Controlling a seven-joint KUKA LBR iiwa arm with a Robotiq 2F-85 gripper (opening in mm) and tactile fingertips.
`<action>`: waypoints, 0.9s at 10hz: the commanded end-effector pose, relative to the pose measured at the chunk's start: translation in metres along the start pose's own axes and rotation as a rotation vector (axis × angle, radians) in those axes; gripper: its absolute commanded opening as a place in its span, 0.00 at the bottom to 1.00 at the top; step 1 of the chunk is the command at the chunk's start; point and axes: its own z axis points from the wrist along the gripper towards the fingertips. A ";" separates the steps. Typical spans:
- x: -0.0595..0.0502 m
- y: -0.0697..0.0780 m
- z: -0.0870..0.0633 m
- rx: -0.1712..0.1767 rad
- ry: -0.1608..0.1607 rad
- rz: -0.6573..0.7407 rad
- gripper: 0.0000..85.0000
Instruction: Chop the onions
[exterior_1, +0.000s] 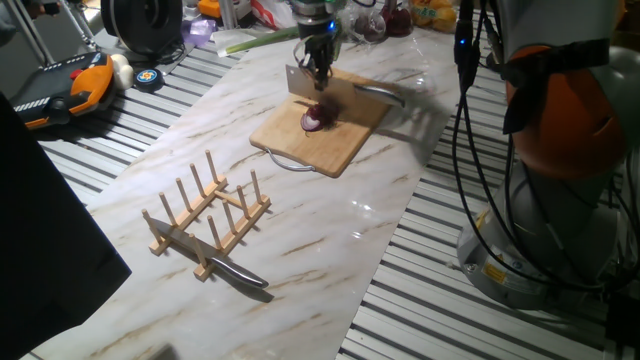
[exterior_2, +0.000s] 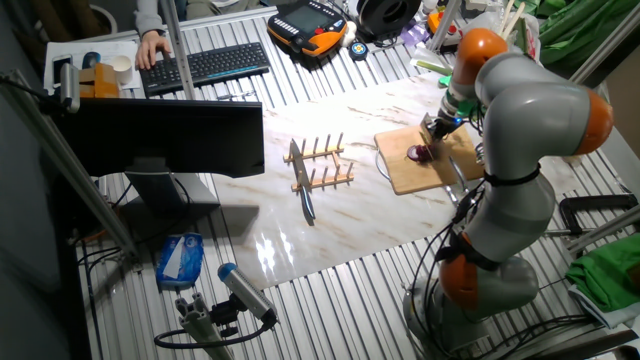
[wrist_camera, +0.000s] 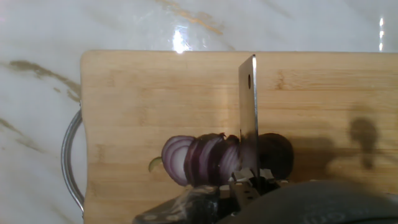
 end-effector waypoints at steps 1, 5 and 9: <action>0.001 -0.004 -0.004 0.003 0.000 -0.009 0.01; -0.002 -0.017 -0.008 0.014 0.004 -0.057 0.01; -0.003 -0.019 -0.006 0.034 -0.003 -0.083 0.01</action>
